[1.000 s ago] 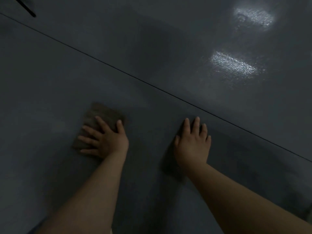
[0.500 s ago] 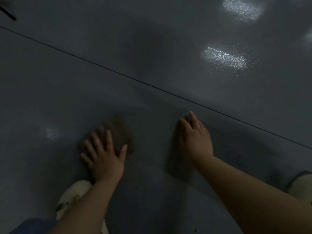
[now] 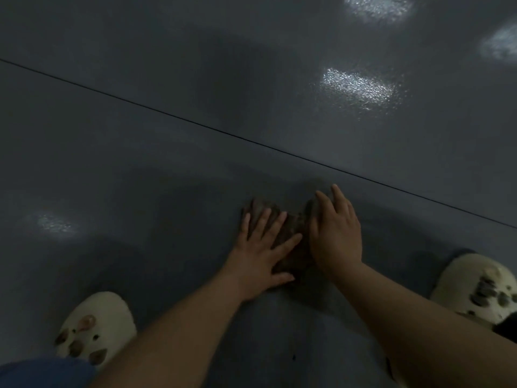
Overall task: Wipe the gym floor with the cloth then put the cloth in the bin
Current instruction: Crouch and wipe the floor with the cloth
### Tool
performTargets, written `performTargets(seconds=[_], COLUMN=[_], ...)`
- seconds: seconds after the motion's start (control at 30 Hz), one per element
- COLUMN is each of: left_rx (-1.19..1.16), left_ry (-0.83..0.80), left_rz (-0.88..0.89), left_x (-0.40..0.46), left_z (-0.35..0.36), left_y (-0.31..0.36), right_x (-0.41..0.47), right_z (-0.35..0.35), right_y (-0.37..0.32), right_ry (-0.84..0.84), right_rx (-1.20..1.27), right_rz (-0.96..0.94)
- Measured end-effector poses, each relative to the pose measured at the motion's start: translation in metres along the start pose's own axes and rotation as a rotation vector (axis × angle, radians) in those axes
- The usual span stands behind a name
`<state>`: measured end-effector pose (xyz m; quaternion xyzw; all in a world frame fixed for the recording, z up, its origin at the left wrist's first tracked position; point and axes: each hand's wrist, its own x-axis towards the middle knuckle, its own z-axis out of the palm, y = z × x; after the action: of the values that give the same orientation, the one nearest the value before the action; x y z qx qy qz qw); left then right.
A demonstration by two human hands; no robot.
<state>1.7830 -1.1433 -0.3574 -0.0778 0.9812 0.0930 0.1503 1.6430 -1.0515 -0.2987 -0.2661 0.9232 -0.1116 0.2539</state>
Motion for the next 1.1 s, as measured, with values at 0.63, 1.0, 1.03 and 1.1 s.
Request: performTargets(seconds=[0.63,1.0,1.03,1.1], left_rx=[-0.163,-0.251,-0.242,-0.218], left_ry=[-0.284,-0.276,-0.272,-0.278], left_rz=[0.140,-0.422,-0.453,-0.519], left_x=[0.070,0.033,0.032,0.032], left_z=[-0.046,-0.069,-0.069,-0.068], left_y=[0.072,0.045,0.049,0.057], right_x=[0.016,-0.005,-0.001,0.011], right_z=[-0.017,0.031,0.027,0.018], right_y=[0.060,0.073,0.076,0.079], right_ry=[0.292,-0.032,-0.053,-0.071], right_rx=[0.231,-0.384,-0.402,-0.423], right_rz=[0.129,-0.505,-0.524,-0.540])
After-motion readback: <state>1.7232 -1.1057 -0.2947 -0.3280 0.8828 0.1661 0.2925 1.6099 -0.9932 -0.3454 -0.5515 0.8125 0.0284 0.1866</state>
